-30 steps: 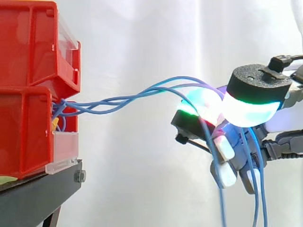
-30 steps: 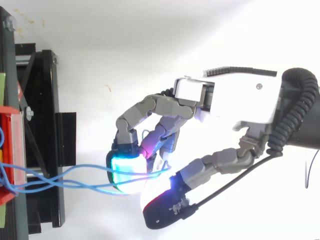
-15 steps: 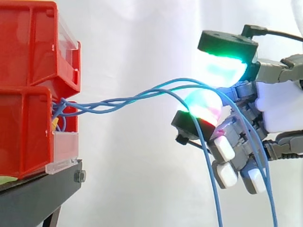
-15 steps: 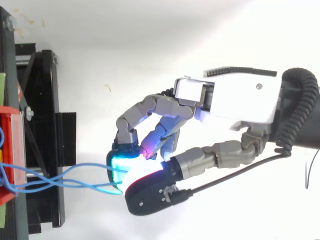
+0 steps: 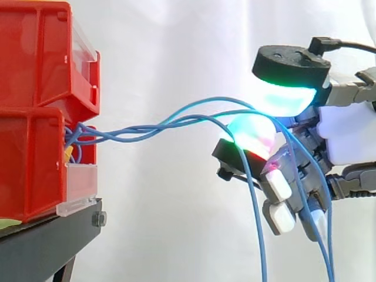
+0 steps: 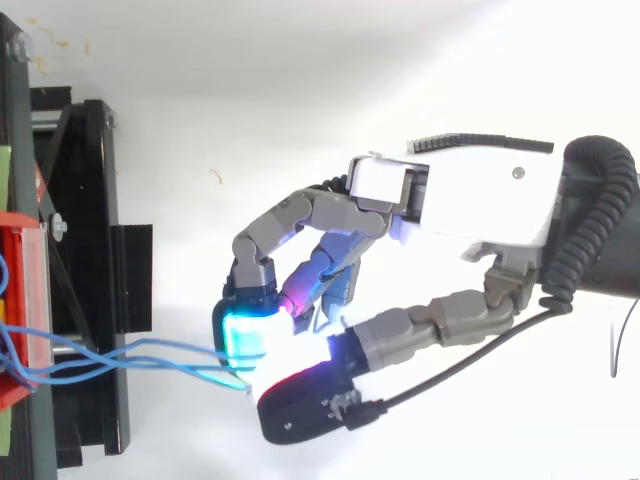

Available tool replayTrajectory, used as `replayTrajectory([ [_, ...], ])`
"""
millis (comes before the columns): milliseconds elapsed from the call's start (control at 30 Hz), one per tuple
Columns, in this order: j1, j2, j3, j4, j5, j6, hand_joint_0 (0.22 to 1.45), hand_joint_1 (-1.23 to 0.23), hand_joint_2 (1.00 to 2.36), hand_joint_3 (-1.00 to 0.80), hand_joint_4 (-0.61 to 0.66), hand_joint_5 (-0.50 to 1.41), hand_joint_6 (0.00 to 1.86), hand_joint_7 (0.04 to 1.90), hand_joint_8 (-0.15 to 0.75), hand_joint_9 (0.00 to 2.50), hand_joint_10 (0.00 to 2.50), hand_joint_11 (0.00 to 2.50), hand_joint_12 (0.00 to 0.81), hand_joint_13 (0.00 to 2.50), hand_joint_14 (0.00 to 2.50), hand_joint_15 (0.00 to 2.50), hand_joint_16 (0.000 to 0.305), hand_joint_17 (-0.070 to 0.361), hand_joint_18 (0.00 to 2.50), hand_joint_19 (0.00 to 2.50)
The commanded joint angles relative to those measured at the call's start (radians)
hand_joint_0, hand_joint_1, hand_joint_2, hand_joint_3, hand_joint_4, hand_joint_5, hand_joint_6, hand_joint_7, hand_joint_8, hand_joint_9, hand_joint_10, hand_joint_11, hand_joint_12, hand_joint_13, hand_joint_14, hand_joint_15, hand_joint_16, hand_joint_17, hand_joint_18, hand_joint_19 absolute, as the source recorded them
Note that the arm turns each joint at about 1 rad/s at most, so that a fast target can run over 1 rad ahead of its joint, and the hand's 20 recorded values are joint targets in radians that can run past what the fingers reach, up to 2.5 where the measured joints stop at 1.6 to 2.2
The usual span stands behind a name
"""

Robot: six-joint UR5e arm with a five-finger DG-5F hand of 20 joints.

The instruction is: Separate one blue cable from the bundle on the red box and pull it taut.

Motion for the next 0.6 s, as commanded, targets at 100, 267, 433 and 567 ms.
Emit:
replayTrajectory([
  [100,0.000,0.000,0.000,0.000,0.000,0.001,0.74,-0.97,1.01,-0.41,0.06,-0.18,0.90,1.08,0.336,0.85,0.01,0.61,0.372,0.93,0.01,0.48,0.042,0.094,0.99,0.49],
  [267,0.000,0.000,0.000,0.000,0.000,0.001,0.74,-0.96,1.00,-0.50,0.10,-0.18,0.90,1.05,0.332,0.86,0.01,0.62,0.367,0.93,0.01,0.48,0.041,0.093,0.98,0.48],
  [433,0.000,0.000,0.000,0.000,0.000,0.001,0.58,-0.82,1.00,-0.50,0.14,-0.16,0.89,1.05,0.354,0.87,0.01,0.61,0.372,0.93,0.01,0.48,0.043,0.096,0.99,0.52],
  [567,0.000,0.000,0.000,-0.002,0.000,0.001,0.51,-0.64,1.00,-0.50,0.16,-0.15,0.87,1.06,0.370,0.90,0.01,0.59,0.395,0.95,0.01,0.49,0.048,0.107,1.03,0.52],
])
